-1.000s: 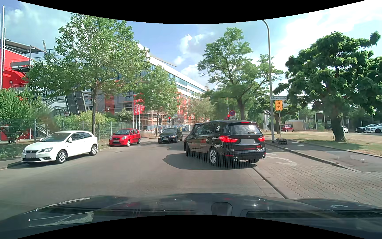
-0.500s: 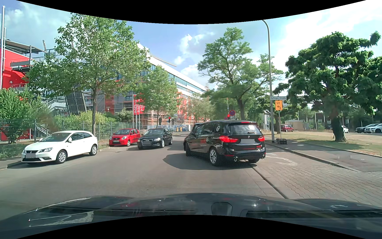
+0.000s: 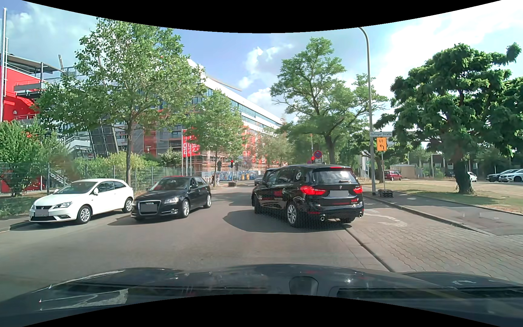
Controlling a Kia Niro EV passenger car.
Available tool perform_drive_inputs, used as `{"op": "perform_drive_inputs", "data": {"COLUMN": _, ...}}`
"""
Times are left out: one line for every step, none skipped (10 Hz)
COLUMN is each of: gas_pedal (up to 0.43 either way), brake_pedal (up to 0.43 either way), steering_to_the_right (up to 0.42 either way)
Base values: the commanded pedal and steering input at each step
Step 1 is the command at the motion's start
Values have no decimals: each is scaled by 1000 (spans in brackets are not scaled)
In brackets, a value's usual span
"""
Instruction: Follow the waypoints while adhering to traffic rules and regulations
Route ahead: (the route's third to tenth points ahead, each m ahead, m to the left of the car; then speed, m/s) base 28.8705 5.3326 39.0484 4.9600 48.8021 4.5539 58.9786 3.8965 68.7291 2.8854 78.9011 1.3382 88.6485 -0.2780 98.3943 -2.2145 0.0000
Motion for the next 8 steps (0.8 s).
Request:
{"op": "perform_drive_inputs", "data": {"gas_pedal": 0, "brake_pedal": 323, "steering_to_the_right": 0}}
{"op": "perform_drive_inputs", "data": {"gas_pedal": 0, "brake_pedal": 323, "steering_to_the_right": 0}}
{"op": "perform_drive_inputs", "data": {"gas_pedal": 0, "brake_pedal": 323, "steering_to_the_right": 0}}
{"op": "perform_drive_inputs", "data": {"gas_pedal": 0, "brake_pedal": 323, "steering_to_the_right": 0}}
{"op": "perform_drive_inputs", "data": {"gas_pedal": 0, "brake_pedal": 323, "steering_to_the_right": -1}}
{"op": "perform_drive_inputs", "data": {"gas_pedal": 0, "brake_pedal": 323, "steering_to_the_right": -1}}
{"op": "perform_drive_inputs", "data": {"gas_pedal": 0, "brake_pedal": 323, "steering_to_the_right": 0}}
{"op": "perform_drive_inputs", "data": {"gas_pedal": 0, "brake_pedal": 323, "steering_to_the_right": -1}}
